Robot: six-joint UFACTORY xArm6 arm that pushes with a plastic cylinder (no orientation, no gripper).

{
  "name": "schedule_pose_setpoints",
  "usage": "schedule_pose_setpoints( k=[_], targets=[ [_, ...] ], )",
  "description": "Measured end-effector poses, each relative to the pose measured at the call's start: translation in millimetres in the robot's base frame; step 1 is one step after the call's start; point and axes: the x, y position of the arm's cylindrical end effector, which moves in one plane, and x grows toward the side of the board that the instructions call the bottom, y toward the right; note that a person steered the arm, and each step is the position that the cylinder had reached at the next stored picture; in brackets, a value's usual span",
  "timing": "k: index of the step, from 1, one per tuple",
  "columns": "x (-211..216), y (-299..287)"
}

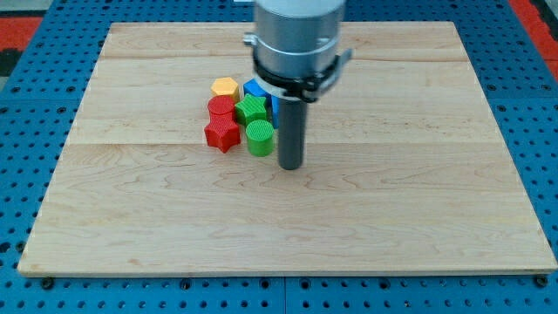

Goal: Slide the triangle into the green star

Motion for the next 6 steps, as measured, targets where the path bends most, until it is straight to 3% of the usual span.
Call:
schedule_pose_setpoints(
  k=[1, 2, 3, 4, 6],
  targets=[
    [-27, -23],
    [-25, -22],
    [-45, 28],
    [-89, 40],
    [-75, 11]
  ],
)
